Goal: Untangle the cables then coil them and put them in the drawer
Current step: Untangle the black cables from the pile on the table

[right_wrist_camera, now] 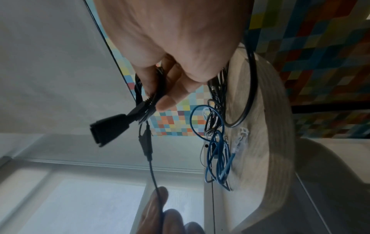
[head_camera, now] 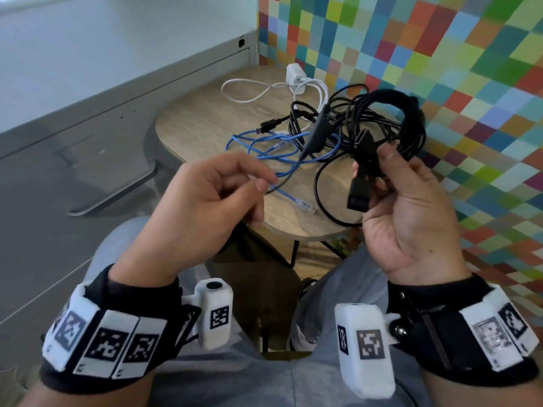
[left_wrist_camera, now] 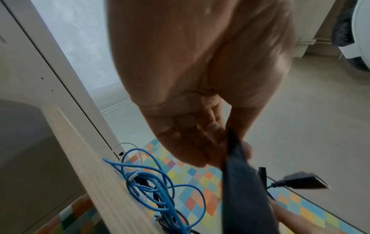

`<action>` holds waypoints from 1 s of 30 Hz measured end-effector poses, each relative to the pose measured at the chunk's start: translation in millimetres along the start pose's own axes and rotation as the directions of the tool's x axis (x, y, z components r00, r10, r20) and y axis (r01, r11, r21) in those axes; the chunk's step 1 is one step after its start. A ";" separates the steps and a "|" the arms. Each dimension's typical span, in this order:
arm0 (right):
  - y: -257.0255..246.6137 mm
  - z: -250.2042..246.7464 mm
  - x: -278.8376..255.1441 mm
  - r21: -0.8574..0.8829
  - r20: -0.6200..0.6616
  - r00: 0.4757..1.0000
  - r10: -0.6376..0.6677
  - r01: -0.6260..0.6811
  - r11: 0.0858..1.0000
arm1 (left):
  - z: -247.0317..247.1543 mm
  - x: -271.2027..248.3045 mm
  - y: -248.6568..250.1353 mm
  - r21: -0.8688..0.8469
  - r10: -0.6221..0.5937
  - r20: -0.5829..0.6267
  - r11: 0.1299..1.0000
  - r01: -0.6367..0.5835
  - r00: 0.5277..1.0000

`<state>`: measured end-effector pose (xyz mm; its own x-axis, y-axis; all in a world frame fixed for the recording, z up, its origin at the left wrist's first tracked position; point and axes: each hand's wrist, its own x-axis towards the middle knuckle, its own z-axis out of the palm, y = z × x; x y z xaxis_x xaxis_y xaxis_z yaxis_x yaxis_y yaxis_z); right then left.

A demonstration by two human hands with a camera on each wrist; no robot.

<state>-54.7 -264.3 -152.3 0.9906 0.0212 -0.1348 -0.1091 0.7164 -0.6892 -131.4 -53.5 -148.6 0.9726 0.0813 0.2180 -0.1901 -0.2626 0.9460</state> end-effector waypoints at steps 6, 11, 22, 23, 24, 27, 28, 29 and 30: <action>10.1 1.0 -1.5 -0.125 0.010 1.000 -0.012 0.013 0.992 | 32.7 -4.6 -4.4 0.257 -0.203 0.215 0.955 0.145 0.955; 26.0 -1.4 -2.9 -0.342 0.082 0.988 -0.132 0.152 0.927 | 59.4 -12.2 -1.4 0.406 -0.226 0.242 0.907 0.113 0.944; 33.3 -5.5 -7.7 -0.539 0.227 0.969 -0.098 0.209 0.816 | 66.1 -12.2 -7.0 -0.022 -0.095 0.002 0.995 0.095 0.995; 34.7 -5.8 -8.4 -0.544 0.229 0.970 -0.082 0.198 0.815 | 65.5 -12.3 -7.4 0.019 -0.068 -0.020 0.997 0.069 0.997; 35.7 -5.6 -9.3 -0.544 0.221 0.973 -0.066 0.179 0.820 | 65.6 -12.6 -7.6 0.036 -0.048 -0.051 0.998 0.050 0.998; 36.6 -4.8 -12.0 -0.548 0.193 0.981 -0.016 0.121 0.828 | 69.3 -13.9 -7.6 0.015 -0.030 -0.176 0.999 0.033 0.984; 36.7 -3.9 -13.0 -0.542 0.182 0.983 -0.009 0.108 0.833 | 71.7 -13.8 -8.5 -0.008 -0.035 -0.213 0.999 0.034 0.976; 36.7 -2.4 -14.4 -0.530 0.167 0.986 -0.004 0.094 0.843 | 74.0 -13.5 -8.5 -0.054 -0.051 -0.243 0.998 0.039 0.969; 36.8 -0.9 -15.7 -0.513 0.152 0.988 0.003 0.076 0.855 | 76.3 -12.6 -9.4 -0.124 -0.080 -0.270 0.991 0.047 0.960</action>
<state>-74.3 -238.8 -176.2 0.9913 0.1289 -0.0273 -0.0600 0.2564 -0.9647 -131.6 -125.4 -178.5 0.9121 0.3586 0.1988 -0.1589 -0.1376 0.9777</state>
